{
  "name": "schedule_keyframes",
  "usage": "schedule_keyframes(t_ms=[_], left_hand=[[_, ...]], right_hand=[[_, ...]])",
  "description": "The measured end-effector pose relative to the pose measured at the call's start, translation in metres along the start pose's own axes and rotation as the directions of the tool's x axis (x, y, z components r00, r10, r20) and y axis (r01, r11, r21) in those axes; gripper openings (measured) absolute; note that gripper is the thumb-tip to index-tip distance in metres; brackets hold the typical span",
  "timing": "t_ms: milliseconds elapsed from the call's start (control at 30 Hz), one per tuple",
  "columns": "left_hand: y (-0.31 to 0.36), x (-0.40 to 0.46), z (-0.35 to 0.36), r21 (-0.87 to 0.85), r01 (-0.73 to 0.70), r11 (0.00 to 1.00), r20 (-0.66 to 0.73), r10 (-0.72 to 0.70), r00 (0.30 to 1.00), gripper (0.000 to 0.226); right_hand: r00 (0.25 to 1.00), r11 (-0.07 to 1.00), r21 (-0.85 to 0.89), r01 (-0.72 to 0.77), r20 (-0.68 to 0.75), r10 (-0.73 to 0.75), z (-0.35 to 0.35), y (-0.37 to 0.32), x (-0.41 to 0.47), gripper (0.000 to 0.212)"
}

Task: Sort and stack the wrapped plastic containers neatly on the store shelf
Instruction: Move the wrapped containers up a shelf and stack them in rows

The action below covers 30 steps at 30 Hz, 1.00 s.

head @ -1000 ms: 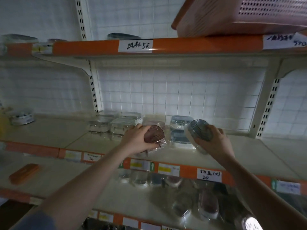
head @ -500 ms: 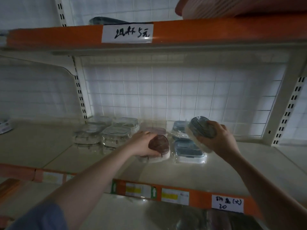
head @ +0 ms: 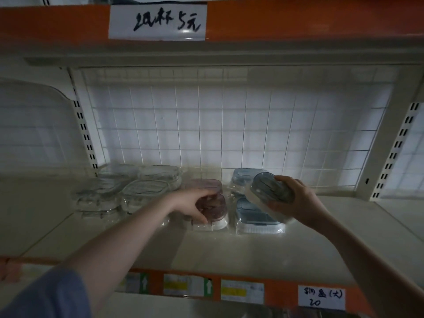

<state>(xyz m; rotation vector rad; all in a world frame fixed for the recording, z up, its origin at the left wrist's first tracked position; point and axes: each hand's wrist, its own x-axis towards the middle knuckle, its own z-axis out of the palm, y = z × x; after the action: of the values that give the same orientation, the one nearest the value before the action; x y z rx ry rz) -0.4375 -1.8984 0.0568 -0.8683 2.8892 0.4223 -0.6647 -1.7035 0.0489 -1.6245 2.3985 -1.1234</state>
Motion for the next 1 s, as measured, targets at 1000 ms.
schedule_keyframes(t_ms=[1000], left_hand=[[0.001,-0.010,0.016,-0.009,-0.024,1.000,-0.247,0.021,0.969,0.073]], right_hand=[[0.837,0.942,-0.029,0.335,0.468,-0.284,0.005,0.002,0.041,0.064]])
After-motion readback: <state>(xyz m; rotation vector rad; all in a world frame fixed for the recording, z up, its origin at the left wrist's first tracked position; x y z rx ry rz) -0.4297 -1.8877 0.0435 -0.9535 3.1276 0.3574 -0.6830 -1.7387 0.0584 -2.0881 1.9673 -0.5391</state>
